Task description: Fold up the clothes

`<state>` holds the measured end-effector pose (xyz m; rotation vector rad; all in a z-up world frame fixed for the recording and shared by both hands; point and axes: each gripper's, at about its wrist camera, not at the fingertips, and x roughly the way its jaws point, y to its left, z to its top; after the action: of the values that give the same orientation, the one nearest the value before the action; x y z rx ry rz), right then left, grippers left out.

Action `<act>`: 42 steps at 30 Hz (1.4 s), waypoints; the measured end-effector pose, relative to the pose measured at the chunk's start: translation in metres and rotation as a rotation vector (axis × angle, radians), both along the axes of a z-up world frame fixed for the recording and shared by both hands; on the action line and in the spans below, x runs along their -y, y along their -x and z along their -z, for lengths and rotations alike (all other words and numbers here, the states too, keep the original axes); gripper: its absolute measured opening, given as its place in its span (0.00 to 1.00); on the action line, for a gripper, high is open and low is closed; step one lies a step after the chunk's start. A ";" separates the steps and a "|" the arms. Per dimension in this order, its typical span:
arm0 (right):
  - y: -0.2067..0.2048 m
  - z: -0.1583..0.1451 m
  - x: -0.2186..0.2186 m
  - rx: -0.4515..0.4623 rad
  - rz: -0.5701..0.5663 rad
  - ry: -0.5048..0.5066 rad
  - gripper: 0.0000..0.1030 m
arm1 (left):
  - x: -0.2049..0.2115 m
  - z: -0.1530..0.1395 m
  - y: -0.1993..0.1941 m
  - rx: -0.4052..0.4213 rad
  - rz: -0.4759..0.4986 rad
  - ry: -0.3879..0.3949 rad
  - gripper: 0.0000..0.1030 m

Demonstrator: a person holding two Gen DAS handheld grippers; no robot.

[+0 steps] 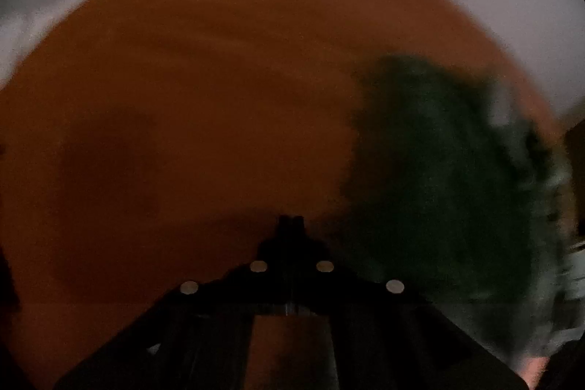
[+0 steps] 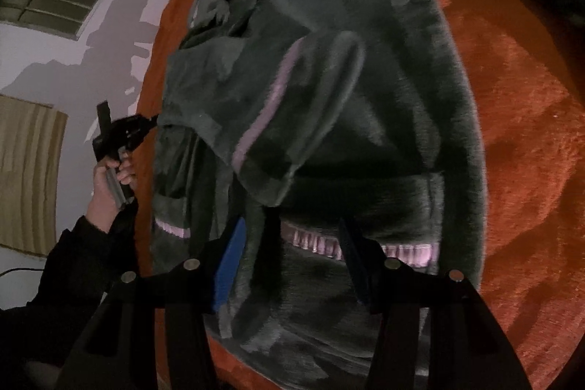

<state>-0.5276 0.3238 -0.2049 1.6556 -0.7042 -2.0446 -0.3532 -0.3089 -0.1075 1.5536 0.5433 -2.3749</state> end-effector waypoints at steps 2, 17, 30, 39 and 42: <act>-0.001 0.002 -0.001 0.003 -0.008 -0.006 0.50 | 0.010 0.000 -0.007 -0.010 0.013 -0.049 0.00; -0.002 0.006 0.005 0.023 -0.020 0.018 0.50 | -0.005 -0.012 0.010 -0.056 0.142 -0.296 0.48; -0.013 0.006 -0.008 0.037 0.004 0.006 0.50 | 0.014 -0.017 -0.010 -0.030 0.109 -0.113 0.23; -0.012 0.002 -0.006 0.010 0.018 0.015 0.50 | -0.001 -0.095 -0.107 -0.163 0.142 -0.118 0.36; -0.013 0.006 0.002 0.017 0.009 0.019 0.50 | -0.040 -0.085 -0.165 -0.111 0.293 -0.094 0.36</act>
<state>-0.5146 0.3221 -0.2108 1.6639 -0.7360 -2.0261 -0.1877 -0.2686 -0.0230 1.6482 0.4848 -2.7023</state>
